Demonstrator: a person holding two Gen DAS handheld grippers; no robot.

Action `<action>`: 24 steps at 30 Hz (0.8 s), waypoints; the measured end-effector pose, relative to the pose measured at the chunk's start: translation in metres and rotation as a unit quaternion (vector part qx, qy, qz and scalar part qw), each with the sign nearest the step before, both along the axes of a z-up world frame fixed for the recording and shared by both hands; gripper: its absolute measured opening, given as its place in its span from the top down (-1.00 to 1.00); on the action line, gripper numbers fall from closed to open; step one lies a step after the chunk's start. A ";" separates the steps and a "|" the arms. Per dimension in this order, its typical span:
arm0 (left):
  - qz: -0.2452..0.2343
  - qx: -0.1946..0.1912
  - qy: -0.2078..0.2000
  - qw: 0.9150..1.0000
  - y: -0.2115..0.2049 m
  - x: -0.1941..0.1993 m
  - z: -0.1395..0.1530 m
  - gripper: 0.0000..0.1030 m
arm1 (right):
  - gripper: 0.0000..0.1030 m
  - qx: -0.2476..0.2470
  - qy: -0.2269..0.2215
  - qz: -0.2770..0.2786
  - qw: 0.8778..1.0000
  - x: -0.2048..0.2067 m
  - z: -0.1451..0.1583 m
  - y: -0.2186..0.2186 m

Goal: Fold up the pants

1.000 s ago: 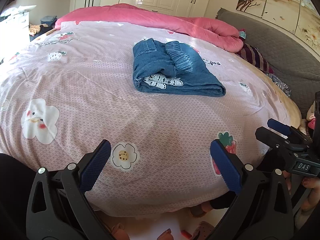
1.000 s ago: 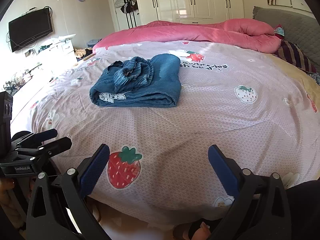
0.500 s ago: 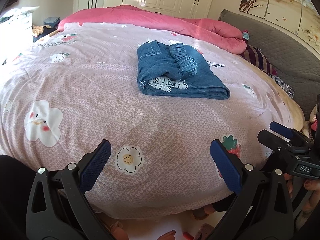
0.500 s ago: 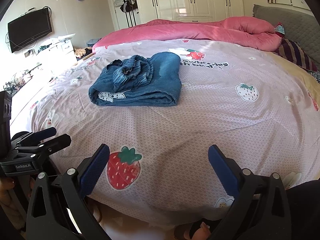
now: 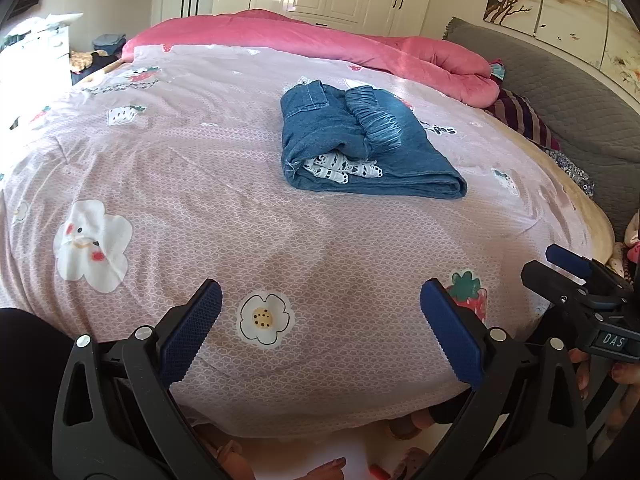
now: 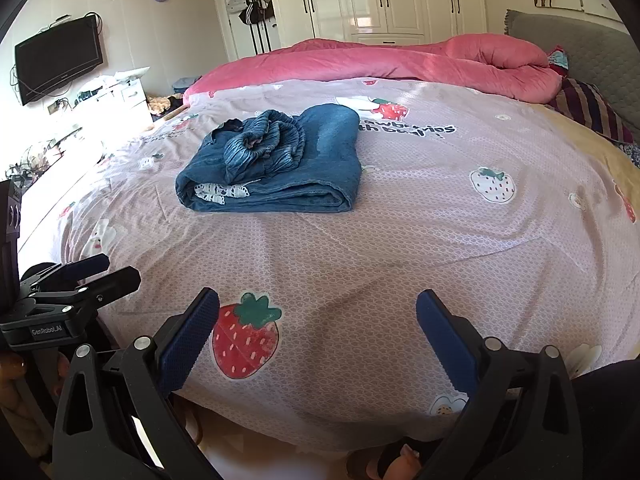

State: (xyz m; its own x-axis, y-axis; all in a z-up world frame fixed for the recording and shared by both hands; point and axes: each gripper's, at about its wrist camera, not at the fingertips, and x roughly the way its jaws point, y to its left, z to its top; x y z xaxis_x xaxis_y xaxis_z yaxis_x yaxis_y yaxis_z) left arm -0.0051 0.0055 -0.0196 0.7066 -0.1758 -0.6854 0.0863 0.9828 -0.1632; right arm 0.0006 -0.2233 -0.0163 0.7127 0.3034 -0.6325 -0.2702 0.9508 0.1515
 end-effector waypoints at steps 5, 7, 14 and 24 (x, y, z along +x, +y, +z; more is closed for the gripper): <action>0.000 -0.001 -0.003 1.000 0.000 0.000 0.002 -0.81 | -0.91 -0.004 0.000 0.000 1.000 -0.001 0.000 0.001; -0.001 0.004 -0.004 1.000 -0.001 0.000 0.002 -0.81 | -0.91 -0.005 0.001 0.000 1.000 -0.001 0.000 0.002; 0.005 0.010 0.001 1.000 -0.003 0.000 0.002 -0.81 | -0.91 -0.005 0.001 -0.001 1.000 0.000 -0.001 0.001; 0.003 0.011 0.001 1.000 -0.005 0.000 0.003 -0.81 | -0.91 -0.006 -0.001 -0.004 1.000 0.001 -0.001 0.000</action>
State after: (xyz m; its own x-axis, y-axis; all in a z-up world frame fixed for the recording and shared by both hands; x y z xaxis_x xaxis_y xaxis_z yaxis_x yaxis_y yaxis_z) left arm -0.0050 0.0002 -0.0171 0.7068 -0.1568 -0.6899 0.0812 0.9867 -0.1412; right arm 0.0013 -0.2231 -0.0178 0.7169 0.2900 -0.6340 -0.2630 0.9547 0.1393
